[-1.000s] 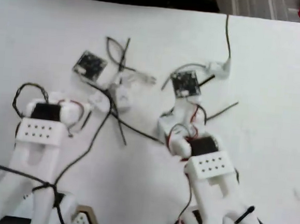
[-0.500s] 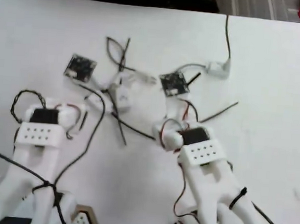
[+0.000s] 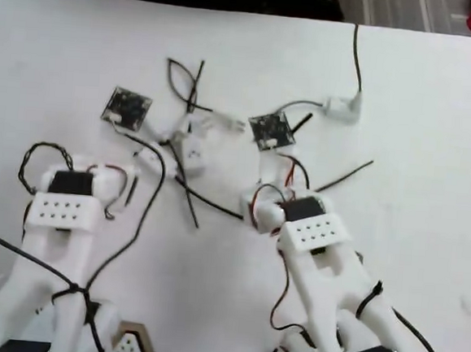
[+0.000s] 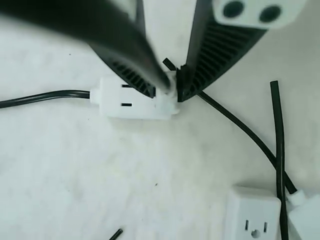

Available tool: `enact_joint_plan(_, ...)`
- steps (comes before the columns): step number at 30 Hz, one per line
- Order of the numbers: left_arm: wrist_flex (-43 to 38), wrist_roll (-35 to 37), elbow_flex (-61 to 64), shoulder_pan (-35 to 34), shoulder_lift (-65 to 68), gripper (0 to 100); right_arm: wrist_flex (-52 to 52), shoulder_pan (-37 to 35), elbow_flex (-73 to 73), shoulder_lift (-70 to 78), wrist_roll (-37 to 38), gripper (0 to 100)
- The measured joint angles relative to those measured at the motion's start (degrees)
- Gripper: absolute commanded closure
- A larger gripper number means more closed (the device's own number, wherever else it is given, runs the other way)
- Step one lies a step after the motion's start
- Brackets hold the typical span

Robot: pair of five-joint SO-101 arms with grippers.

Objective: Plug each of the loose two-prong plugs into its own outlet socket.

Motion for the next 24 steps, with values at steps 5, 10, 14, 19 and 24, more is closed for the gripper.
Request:
enact_joint_plan(5, 0.0, 0.0, 0.0, 0.0, 0.0, 98, -0.3, 0.8, 0.0, 0.1, 0.3, 98.2)
enact_joint_plan(10, 0.0, 0.0, 0.0, 0.0, 0.0, 98, -0.3, 1.6, 0.0, 0.5, 3.3, 98.2)
enact_joint_plan(14, 0.0, 0.0, 0.0, 0.0, 0.0, 98, -0.3, 1.6, 0.0, 0.5, 3.8, 98.2)
enact_joint_plan(19, 0.0, 0.0, 0.0, 0.0, 0.0, 98, -0.5, 1.1, 0.6, 0.5, 4.1, 98.2)
enact_joint_plan(24, 0.0, 0.0, 0.0, 0.0, 0.0, 98, -0.4, -0.1, 1.1, 0.6, 5.0, 98.2)
